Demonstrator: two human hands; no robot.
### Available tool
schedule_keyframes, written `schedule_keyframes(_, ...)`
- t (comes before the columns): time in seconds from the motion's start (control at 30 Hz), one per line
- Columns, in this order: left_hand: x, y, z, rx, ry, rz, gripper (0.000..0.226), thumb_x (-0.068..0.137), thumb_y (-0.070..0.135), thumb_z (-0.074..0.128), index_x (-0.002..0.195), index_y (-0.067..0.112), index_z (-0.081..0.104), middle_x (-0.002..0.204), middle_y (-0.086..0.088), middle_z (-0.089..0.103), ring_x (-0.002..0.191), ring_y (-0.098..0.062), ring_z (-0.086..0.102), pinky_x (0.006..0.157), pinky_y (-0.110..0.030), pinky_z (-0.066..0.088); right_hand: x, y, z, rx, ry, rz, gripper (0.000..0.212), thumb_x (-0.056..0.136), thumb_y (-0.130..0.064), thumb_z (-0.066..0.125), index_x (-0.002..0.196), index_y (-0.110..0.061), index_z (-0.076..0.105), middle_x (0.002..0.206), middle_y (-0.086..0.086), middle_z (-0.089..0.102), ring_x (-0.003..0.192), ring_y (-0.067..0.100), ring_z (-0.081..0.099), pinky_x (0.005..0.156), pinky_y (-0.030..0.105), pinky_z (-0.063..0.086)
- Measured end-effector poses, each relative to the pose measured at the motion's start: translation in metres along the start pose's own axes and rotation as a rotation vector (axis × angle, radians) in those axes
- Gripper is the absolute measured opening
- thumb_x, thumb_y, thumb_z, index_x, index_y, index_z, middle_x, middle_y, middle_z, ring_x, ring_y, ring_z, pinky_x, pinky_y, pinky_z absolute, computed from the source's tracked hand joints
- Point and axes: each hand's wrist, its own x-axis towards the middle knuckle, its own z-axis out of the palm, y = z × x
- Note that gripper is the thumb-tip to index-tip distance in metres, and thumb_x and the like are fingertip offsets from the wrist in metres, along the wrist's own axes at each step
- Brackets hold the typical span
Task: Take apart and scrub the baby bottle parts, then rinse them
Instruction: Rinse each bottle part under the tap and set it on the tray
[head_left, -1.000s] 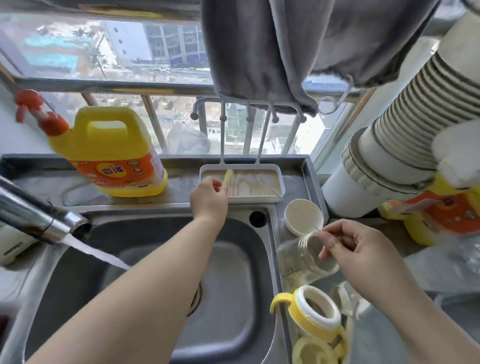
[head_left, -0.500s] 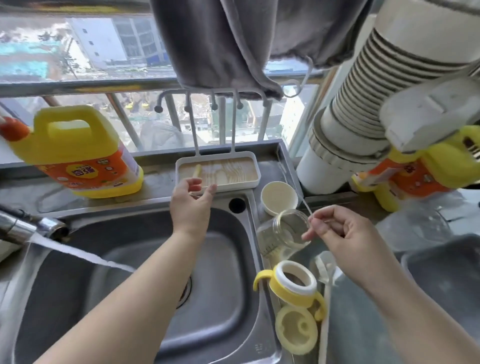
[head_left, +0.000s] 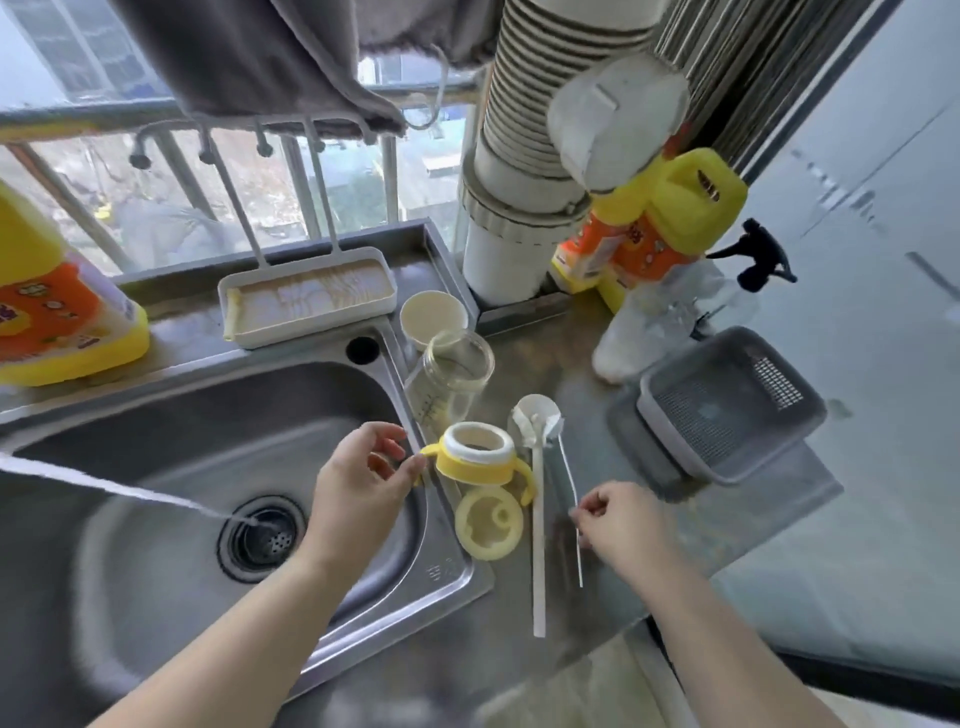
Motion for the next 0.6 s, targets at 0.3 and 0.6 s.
schedule_keyframes(0.3,-0.006,-0.011,0.01,0.057,-0.073,-0.01,0.021,0.08,0.014,0.074,0.084,0.028,0.058,0.082,0.006,0.059,0.069,-0.005,0.051,0.066,-0.017,0.042,0.009,0.006,0.019,0.072,0.032,0.017,0.026,0.082,-0.025,0.071,0.065,-0.02,0.052,0.064,0.002,0.065,0.066,0.02,0.064,0.064,0.028,0.051)
schedule_keyframes(0.6,-0.009,-0.015,0.024,0.221,-0.173,-0.055,0.012,0.08,0.018,0.073,0.076,0.016,0.062,0.072,0.004,0.062,0.06,-0.004,0.048,0.055,-0.01,0.038,0.003,-0.023,0.02,-0.013,0.116,-0.137,0.018,0.087,-0.033,0.061,0.083,-0.016,0.062,0.075,0.0,0.061,0.071,0.02,0.055,0.06,0.023,0.038)
